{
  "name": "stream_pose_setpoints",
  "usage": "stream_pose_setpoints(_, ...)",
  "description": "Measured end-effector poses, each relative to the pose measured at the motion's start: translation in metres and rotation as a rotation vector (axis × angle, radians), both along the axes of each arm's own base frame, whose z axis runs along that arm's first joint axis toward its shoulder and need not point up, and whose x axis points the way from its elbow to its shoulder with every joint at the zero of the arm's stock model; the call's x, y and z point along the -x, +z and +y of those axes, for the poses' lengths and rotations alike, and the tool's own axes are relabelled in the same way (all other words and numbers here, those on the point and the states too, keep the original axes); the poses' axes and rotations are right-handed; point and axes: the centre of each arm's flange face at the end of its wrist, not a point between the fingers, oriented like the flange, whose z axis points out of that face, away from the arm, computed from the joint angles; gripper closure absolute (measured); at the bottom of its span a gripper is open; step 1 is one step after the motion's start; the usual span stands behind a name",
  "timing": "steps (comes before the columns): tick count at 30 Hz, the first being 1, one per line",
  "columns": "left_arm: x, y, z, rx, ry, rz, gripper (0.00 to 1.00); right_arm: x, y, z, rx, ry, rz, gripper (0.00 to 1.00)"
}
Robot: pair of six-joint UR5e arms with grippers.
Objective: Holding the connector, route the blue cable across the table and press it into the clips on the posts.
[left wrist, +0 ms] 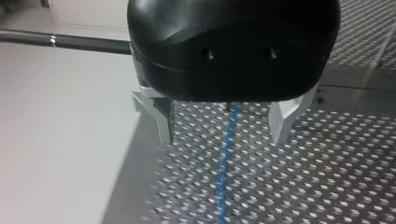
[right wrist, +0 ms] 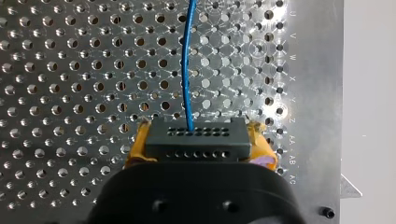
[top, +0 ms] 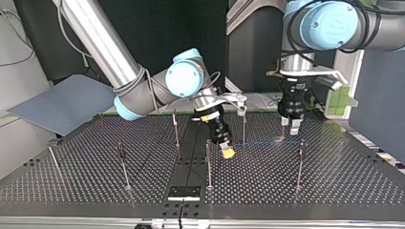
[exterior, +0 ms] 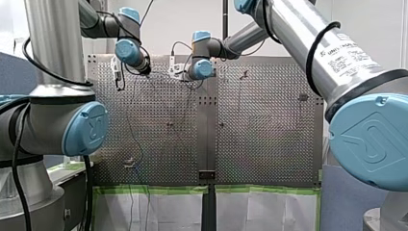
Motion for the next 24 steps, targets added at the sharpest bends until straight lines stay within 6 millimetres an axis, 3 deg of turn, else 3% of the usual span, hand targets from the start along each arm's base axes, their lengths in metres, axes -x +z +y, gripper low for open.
stream_pose_setpoints(4,-0.008,0.003,-0.005,-0.006,-0.011,-0.008,0.0,0.0,0.0,0.0,0.0,0.0,0.0,1.0)
stream_pose_setpoints(14,-0.033,-0.013,-0.011,-0.046,0.007,0.016,0.0,0.0,0.0,0.0,0.0,0.0,0.0,1.0)
stream_pose_setpoints(24,-0.061,-0.018,-0.018,-0.066,0.021,-0.004,0.0,0.0,0.0,0.0,0.0,-0.001,0.0,1.0)
